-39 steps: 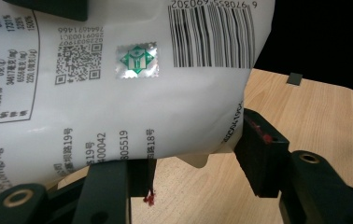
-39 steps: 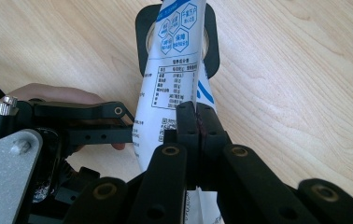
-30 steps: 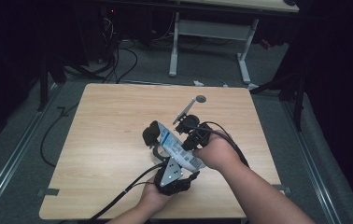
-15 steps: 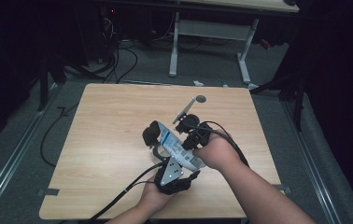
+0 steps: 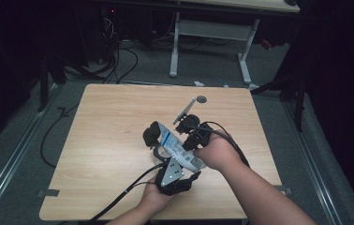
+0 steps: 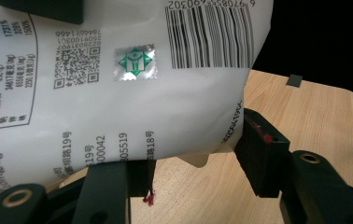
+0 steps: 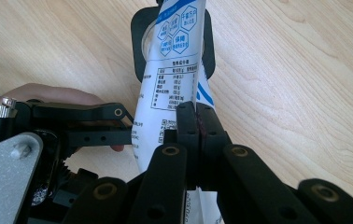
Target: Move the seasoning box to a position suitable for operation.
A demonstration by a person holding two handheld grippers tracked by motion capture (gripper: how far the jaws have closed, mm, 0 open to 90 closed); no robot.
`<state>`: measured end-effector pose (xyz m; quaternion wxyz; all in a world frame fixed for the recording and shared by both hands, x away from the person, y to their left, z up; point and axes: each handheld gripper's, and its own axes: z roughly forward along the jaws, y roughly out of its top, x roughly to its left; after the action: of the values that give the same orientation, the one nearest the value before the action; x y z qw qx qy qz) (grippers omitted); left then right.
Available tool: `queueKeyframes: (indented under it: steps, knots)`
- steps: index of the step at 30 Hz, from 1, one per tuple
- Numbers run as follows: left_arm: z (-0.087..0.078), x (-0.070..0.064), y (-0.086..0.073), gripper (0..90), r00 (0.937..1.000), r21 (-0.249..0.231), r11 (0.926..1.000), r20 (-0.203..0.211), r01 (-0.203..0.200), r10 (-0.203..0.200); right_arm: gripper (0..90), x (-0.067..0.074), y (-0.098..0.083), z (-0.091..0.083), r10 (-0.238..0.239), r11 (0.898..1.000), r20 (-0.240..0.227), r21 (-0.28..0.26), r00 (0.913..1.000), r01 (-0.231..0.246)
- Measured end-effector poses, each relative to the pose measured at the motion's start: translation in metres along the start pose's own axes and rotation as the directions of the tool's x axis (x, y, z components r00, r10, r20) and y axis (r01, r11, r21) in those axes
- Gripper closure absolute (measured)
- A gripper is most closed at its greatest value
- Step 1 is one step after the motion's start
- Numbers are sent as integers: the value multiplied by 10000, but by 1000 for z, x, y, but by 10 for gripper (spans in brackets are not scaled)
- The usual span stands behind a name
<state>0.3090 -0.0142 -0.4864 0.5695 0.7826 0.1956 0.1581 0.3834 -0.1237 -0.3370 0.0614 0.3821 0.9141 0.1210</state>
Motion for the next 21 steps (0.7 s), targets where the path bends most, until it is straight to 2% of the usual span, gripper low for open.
queueKeyframes:
  steps: [12, 21]
  knots:
    - [0, 0, 0, 514, 10000, 22, 10000, -3, -6, 6, 900, 0, 1, 1, -107, 9999, 52, 32, 9999, 107]
    - [-1, -1, 0, 509, 10000, -38, 10000, 35, 64, -63, 900, 1, 2, 0, 34, 10000, 36, 46, 10000, -34]
